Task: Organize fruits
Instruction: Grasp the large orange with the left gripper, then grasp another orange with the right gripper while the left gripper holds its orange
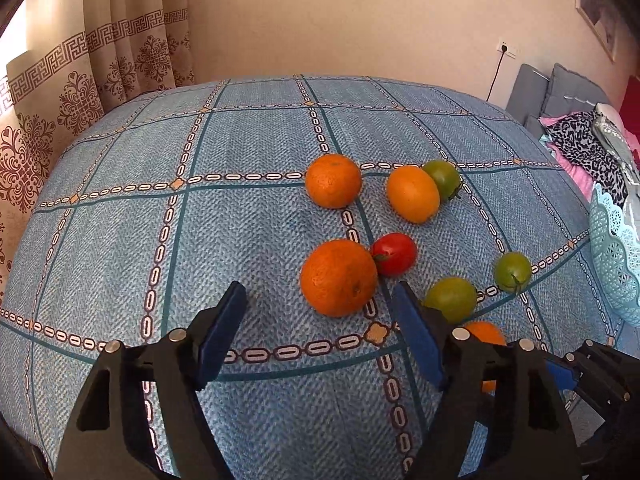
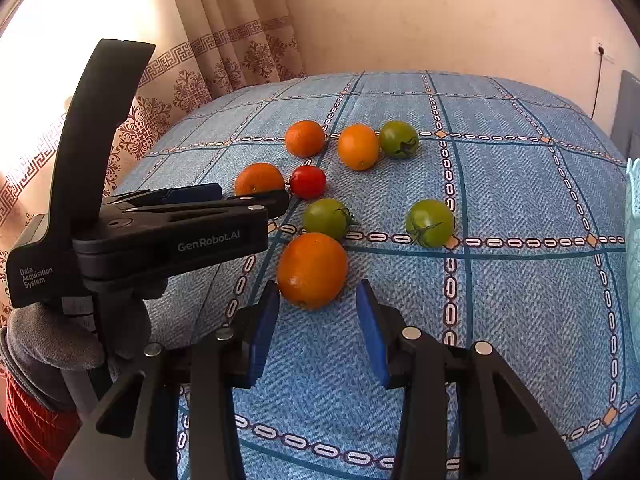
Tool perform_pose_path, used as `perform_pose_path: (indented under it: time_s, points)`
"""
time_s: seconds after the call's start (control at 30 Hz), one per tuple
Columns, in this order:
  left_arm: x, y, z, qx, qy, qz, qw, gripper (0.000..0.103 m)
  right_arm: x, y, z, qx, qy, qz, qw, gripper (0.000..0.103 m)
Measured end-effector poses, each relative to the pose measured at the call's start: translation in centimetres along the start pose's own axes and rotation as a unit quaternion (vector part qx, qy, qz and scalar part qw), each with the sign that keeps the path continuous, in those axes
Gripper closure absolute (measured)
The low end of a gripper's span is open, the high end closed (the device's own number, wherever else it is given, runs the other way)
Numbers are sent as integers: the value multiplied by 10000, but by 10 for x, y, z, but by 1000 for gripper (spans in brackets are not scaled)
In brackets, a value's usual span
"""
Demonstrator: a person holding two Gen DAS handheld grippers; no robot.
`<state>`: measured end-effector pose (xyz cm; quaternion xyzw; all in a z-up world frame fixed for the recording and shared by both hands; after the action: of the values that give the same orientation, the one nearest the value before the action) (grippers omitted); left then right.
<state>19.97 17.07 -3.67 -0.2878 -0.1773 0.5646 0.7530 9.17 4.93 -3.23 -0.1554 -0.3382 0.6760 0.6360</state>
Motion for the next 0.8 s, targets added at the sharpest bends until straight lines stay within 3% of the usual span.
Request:
perform_pose_path:
  time_s: [0.07,0.13,0.2,0.37,0.8]
  points:
    - [-1,0,-4,32,53,11,10000,40,0,1,0,6,-11,1,10000,63]
    - [-3,-1,-4,18,194,4,9998,55,-2,2,1,12,-16,2,10000,62]
    - [-4,-1,-5,26,331,26,9994,64,0,2,0,29,-17,12,10000,62]
    - [-3,4,0,-12,430,86,9990,64,3,2,-2,59,13,45,10000,62]
    - [14,9,29,-261,236,358,9987,64,15,-15,-26,224,-77,73,9997,58]
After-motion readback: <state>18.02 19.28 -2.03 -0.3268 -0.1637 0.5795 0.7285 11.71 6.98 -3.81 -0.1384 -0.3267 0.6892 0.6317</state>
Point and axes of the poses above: each gripper's, at about its wrist camera, not at the fingertips, and z roughly against the way its jaws point, x to its left, y to its underside, the point moved 7 cm from there along -z, roughly the way its jaws point, and after that the axes turned 1 degree about x, right-handed, at the moved point
